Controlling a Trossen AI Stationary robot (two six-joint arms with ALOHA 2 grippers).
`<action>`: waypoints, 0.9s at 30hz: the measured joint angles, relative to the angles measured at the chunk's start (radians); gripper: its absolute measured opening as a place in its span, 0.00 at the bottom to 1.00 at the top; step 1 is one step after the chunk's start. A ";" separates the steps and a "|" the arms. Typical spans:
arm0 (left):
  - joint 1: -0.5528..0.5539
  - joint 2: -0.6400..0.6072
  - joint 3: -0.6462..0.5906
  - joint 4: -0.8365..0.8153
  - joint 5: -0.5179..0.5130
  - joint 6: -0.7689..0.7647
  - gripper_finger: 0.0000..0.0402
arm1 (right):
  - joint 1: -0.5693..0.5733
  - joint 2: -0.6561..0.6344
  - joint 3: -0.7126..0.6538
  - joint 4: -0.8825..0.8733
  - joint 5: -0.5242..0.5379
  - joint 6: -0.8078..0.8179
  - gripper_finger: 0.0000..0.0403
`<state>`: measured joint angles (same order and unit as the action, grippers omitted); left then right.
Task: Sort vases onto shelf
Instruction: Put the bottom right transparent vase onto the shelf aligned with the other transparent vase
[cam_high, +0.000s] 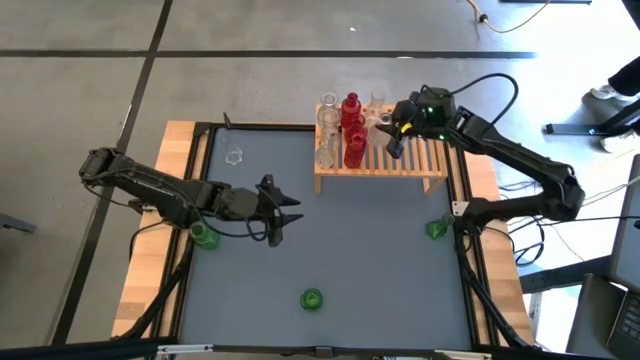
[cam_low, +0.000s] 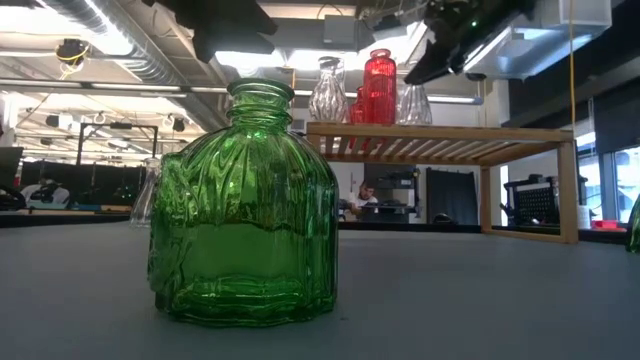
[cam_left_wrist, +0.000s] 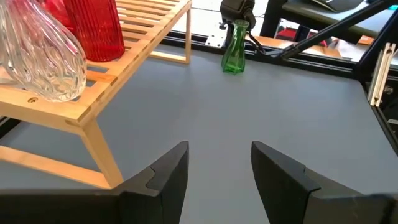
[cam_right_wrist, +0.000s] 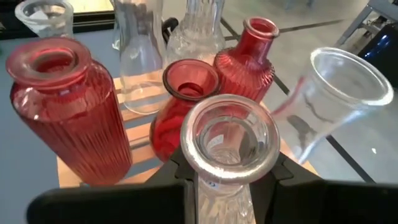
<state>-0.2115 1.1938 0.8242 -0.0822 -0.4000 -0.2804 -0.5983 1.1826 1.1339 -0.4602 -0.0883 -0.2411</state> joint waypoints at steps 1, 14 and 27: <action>0.000 0.000 0.000 0.000 0.000 0.002 0.42 | 0.001 0.005 0.000 0.007 -0.001 0.000 0.16; -0.006 0.000 0.000 0.000 0.000 0.003 0.42 | 0.001 0.031 0.003 0.032 -0.019 0.006 0.16; -0.005 0.001 0.000 0.000 0.000 0.003 0.42 | 0.003 0.033 0.001 0.041 -0.065 0.022 0.19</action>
<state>-0.2161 1.1946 0.8239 -0.0826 -0.4001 -0.2775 -0.5953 1.2152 1.1351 -0.4191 -0.1529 -0.2188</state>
